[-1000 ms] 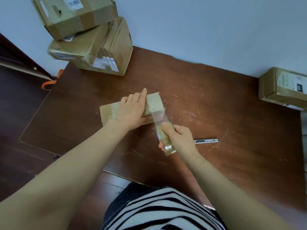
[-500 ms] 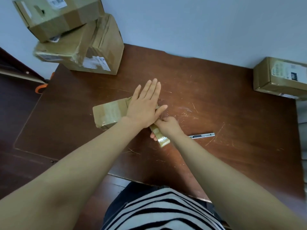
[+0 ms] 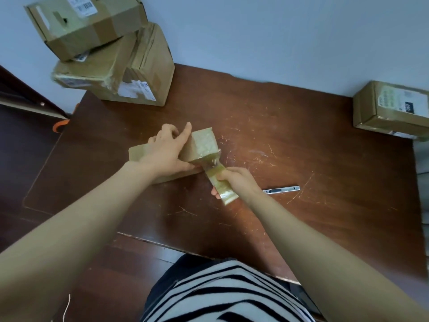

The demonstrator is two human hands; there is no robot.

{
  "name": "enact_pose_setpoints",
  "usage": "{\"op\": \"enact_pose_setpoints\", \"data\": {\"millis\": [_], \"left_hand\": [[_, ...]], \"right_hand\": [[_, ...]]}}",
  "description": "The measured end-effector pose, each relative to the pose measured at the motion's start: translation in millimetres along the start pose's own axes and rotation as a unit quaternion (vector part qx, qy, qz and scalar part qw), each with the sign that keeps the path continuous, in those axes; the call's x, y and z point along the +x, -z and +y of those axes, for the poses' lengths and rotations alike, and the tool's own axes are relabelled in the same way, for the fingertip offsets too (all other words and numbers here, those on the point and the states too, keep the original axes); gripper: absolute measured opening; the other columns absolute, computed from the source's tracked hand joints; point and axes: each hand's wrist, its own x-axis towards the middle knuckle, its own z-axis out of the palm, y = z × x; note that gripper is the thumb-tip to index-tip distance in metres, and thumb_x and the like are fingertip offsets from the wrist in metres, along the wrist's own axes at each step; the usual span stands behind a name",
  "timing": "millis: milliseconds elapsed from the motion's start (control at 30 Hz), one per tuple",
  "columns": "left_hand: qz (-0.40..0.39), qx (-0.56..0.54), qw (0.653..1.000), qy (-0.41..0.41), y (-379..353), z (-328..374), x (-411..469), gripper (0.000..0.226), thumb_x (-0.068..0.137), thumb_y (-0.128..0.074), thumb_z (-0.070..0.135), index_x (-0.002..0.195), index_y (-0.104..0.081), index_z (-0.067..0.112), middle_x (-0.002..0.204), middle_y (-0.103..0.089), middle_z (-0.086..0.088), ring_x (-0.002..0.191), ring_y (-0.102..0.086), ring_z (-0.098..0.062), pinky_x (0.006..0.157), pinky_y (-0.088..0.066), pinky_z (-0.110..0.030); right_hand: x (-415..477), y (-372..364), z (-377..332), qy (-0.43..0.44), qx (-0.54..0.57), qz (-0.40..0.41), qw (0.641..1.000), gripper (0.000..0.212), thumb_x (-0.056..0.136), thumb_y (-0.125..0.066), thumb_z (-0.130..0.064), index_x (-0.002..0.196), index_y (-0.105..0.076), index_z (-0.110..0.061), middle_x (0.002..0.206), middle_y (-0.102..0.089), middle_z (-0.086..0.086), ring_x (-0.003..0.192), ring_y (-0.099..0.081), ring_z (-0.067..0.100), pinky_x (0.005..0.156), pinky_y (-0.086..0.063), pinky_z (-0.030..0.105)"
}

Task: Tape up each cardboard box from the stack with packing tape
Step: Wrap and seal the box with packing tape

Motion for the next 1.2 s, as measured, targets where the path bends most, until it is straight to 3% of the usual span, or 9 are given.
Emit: {"op": "enact_pose_setpoints", "data": {"millis": [167,233,333,400,467,567,833,1000,1200], "left_hand": [[-0.128,-0.247,0.961,0.01,16.2,-24.7,12.3,0.085,0.069,-0.065,0.063,0.144,-0.041,0.028,0.126,-0.046,0.009,0.121,-0.045,-0.011,0.104,-0.034,-0.026],[-0.099,-0.253,0.962,0.028,10.4,-30.0,17.3,0.075,0.071,-0.064,0.063,0.138,-0.05,0.032,0.131,-0.054,0.012,0.123,-0.048,-0.009,0.107,-0.035,-0.029],[0.023,-0.189,0.982,0.001,-8.3,-21.2,15.8,0.077,0.086,-0.064,0.045,0.151,-0.025,0.029,0.156,-0.03,0.002,0.143,-0.026,-0.016,0.12,-0.014,-0.039],[0.009,-0.11,0.993,-0.028,-20.5,-9.2,8.4,0.114,0.072,-0.07,0.049,0.154,0.005,0.025,0.161,0.003,-0.002,0.148,0.006,-0.015,0.118,0.011,-0.042],[-0.026,-0.017,0.999,-0.038,-33.3,-2.8,4.5,0.14,0.059,-0.077,0.059,0.15,0.02,0.018,0.158,0.021,-0.004,0.145,0.022,-0.02,0.115,0.017,-0.049],[0.022,0.038,0.999,-0.005,-49.9,-1.8,7.3,0.138,0.061,-0.072,0.069,0.151,0.015,0.011,0.159,0.008,-0.01,0.147,0.011,-0.025,0.115,0.013,-0.051],[0.071,0.037,0.996,0.027,-53.5,5.2,9.9,0.132,0.067,-0.068,0.067,0.149,0.015,0.007,0.153,-0.012,-0.01,0.144,-0.007,-0.027,0.118,0.002,-0.046],[0.07,0.033,0.997,0.026,-50.6,5.3,10.9,0.131,0.066,-0.071,0.063,0.15,0.013,0.008,0.153,-0.013,-0.01,0.144,-0.008,-0.026,0.118,0.001,-0.045],[0.002,-0.002,1.0,0.022,-38.3,3.3,8.2,0.129,0.068,-0.071,0.055,0.149,0.019,0.009,0.159,0.005,-0.008,0.147,0.01,-0.023,0.117,0.012,-0.049]], "right_hand": [[-29.9,6.1,-15.5,0.086,0.074,-0.031,0.993,0.02,0.093,-0.049,-0.006,0.079,-0.064,-0.006,0.057,-0.065,0.005,0.049,-0.059,0.014,0.049,-0.048,0.02],[-29.8,4.1,-24.5,0.121,0.101,-0.049,0.986,0.02,0.092,-0.05,-0.006,0.08,-0.066,-0.006,0.063,-0.067,0.009,0.054,-0.061,0.019,0.054,-0.051,0.025],[-14.9,-6.4,-36.3,0.132,0.078,-0.048,0.987,0.016,0.095,-0.052,-0.013,0.094,-0.066,-0.005,0.074,-0.07,0.014,0.063,-0.065,0.024,0.062,-0.053,0.033],[-3.8,-12.6,-46.5,0.144,0.063,-0.03,0.987,0.023,0.098,-0.052,-0.021,0.095,-0.066,-0.003,0.072,-0.07,0.012,0.062,-0.065,0.022,0.065,-0.056,0.035],[3.8,-16.2,-56.6,0.155,0.049,-0.016,0.987,0.035,0.099,-0.05,-0.03,0.093,-0.067,0.0,0.071,-0.07,0.012,0.065,-0.064,0.021,0.074,-0.057,0.039],[6.3,-19.0,-63.1,0.153,0.028,0.0,0.988,0.042,0.096,-0.053,-0.037,0.091,-0.068,0.002,0.073,-0.071,0.012,0.067,-0.066,0.019,0.077,-0.057,0.032],[-38.2,-25.9,-5.3,0.063,0.046,0.045,0.996,0.032,0.099,-0.049,-0.027,0.086,-0.065,-0.003,0.059,-0.067,0.01,0.046,-0.06,0.016,0.045,-0.049,0.022],[-31.5,-30.2,25.2,-0.021,-0.028,0.063,0.997,0.027,0.097,-0.045,-0.023,0.083,-0.062,-0.007,0.06,-0.069,0.01,0.051,-0.063,0.02,0.058,-0.053,0.036],[-10.6,-28.9,15.8,-0.106,0.015,0.023,0.994,0.024,0.098,-0.045,-0.015,0.096,-0.057,0.006,0.063,-0.069,0.014,0.047,-0.062,0.02,0.059,-0.053,0.031]]}}
